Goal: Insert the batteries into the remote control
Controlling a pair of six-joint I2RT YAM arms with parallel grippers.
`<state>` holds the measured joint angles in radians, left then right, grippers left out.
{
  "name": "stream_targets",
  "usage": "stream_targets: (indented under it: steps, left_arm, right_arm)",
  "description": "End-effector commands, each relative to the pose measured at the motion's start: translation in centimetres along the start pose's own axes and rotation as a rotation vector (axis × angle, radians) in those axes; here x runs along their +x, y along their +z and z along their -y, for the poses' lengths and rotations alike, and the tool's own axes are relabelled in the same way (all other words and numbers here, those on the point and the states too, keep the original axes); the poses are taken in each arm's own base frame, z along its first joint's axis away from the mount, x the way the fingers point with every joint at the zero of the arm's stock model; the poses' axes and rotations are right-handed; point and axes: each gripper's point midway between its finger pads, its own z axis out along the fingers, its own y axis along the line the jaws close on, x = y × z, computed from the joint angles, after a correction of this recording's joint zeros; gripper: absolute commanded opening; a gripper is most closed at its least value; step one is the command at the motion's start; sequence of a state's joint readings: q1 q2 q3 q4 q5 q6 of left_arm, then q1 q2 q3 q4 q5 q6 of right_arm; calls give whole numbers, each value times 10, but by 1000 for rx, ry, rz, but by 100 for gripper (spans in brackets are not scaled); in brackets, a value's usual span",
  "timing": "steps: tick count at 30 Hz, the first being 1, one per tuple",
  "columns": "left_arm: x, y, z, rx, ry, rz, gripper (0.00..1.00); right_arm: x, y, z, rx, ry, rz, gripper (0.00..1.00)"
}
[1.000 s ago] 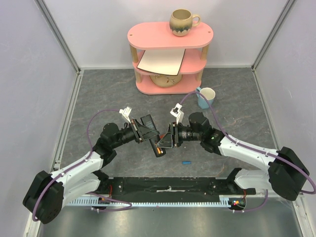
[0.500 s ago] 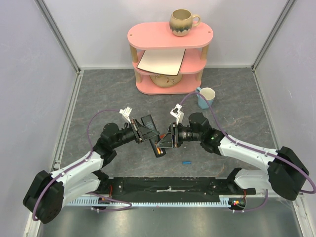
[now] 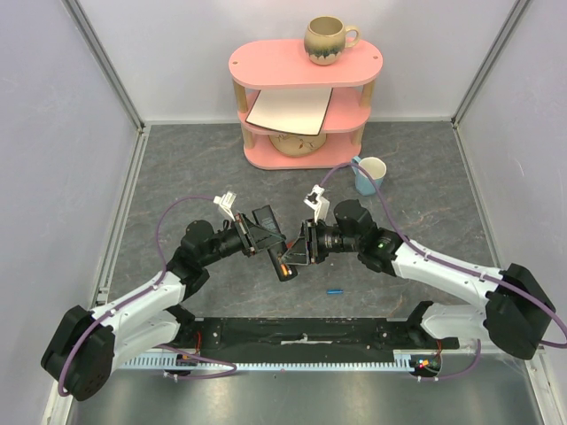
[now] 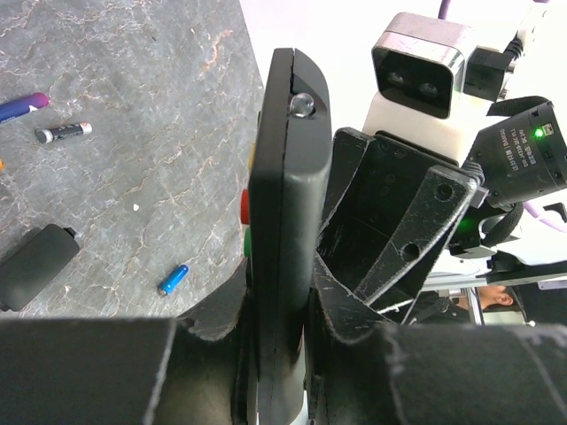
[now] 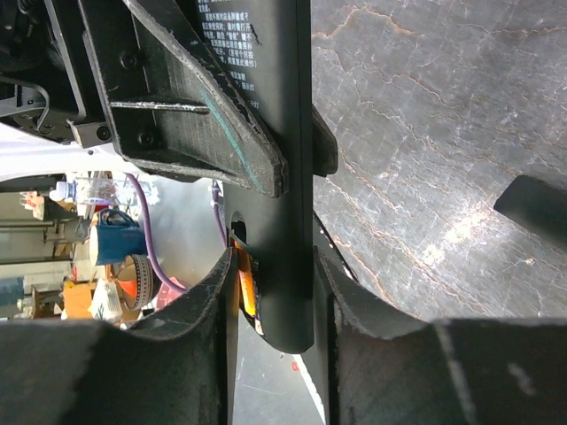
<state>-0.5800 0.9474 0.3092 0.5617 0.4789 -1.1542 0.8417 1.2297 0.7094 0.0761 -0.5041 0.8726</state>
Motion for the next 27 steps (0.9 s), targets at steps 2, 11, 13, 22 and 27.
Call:
stream_targets:
  steps: [2, 11, 13, 22, 27]
  left_arm:
    - [-23, 1, 50, 143, 40, 84, 2]
    - [-14, -3, 31, 110, 34, 79, 2]
    - [-14, -4, 28, 103, 38, 80, 2]
    - [-12, -12, 25, 98, 66, 96, 2]
    - [-12, -29, 22, 74, 95, 138, 2]
  right_arm:
    - [-3, -3, 21, 129, -14, 29, 49]
    - [-42, -28, -15, 60, -44, 111, 84]
    - [-51, -37, -22, 61, -70, 137, 87]
    - [-38, -57, 77, 451, -157, 124, 86]
    - [-7, -42, 126, 575, -209, 1, 77]
